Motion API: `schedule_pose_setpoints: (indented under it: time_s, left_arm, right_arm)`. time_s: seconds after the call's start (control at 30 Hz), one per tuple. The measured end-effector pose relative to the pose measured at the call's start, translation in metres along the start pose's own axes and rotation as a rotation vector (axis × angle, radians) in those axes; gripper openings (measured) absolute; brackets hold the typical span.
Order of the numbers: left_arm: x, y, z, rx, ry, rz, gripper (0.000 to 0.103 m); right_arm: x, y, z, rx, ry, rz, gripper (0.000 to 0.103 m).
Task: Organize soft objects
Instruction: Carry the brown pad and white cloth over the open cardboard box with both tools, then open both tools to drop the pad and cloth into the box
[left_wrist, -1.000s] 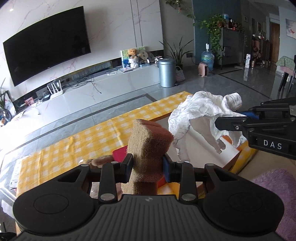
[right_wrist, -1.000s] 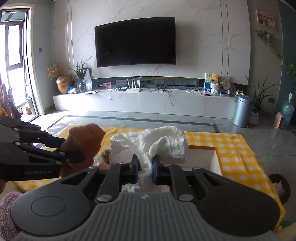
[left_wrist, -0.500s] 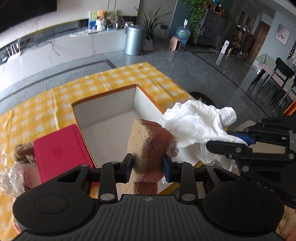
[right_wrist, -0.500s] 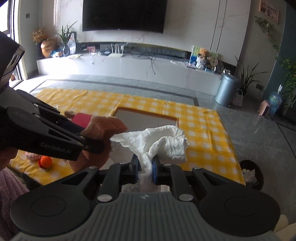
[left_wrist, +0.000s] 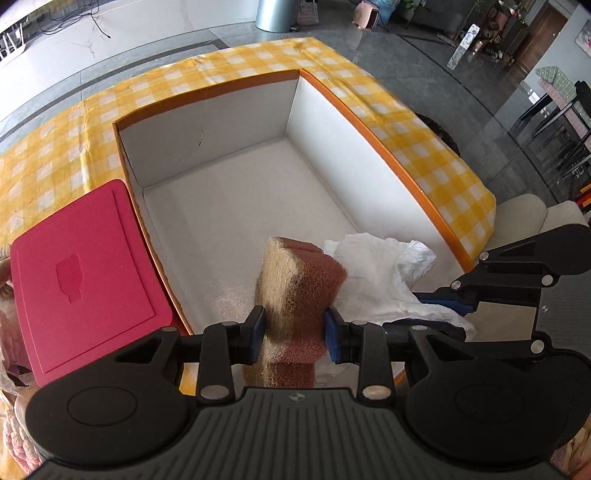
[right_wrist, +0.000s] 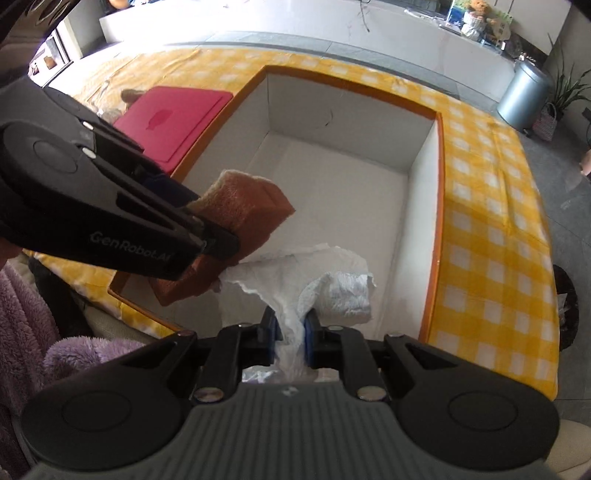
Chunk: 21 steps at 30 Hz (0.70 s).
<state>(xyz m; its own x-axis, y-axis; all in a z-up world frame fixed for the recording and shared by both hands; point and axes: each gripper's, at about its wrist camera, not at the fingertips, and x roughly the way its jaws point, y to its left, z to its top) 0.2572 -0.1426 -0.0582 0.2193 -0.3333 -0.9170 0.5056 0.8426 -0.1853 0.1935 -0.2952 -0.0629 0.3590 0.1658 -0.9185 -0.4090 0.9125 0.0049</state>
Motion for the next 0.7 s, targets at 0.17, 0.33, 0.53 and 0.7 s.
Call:
schedule_pose_setpoints:
  time_s: [0.17, 0.33, 0.53, 0.7]
  left_arm:
    - [0.018, -0.003, 0.005, 0.029, 0.059, 0.003, 0.038]
    - [0.031, -0.003, 0.008, 0.033, 0.091, 0.031, 0.038]
    - [0.03, -0.003, 0.011, 0.03, 0.098, 0.048, 0.048]
    - [0.023, -0.001, 0.011, -0.003, 0.078, 0.005, 0.071]
  right_arm:
    - [0.024, -0.006, 0.009, -0.018, 0.063, 0.034, 0.013]
    - [0.043, -0.006, 0.01, -0.018, 0.102, 0.059, 0.013]
    - [0.047, -0.011, 0.013, 0.011, 0.122, 0.069, 0.027]
    - [0.035, -0.011, 0.013, 0.014, 0.11, 0.059, 0.044]
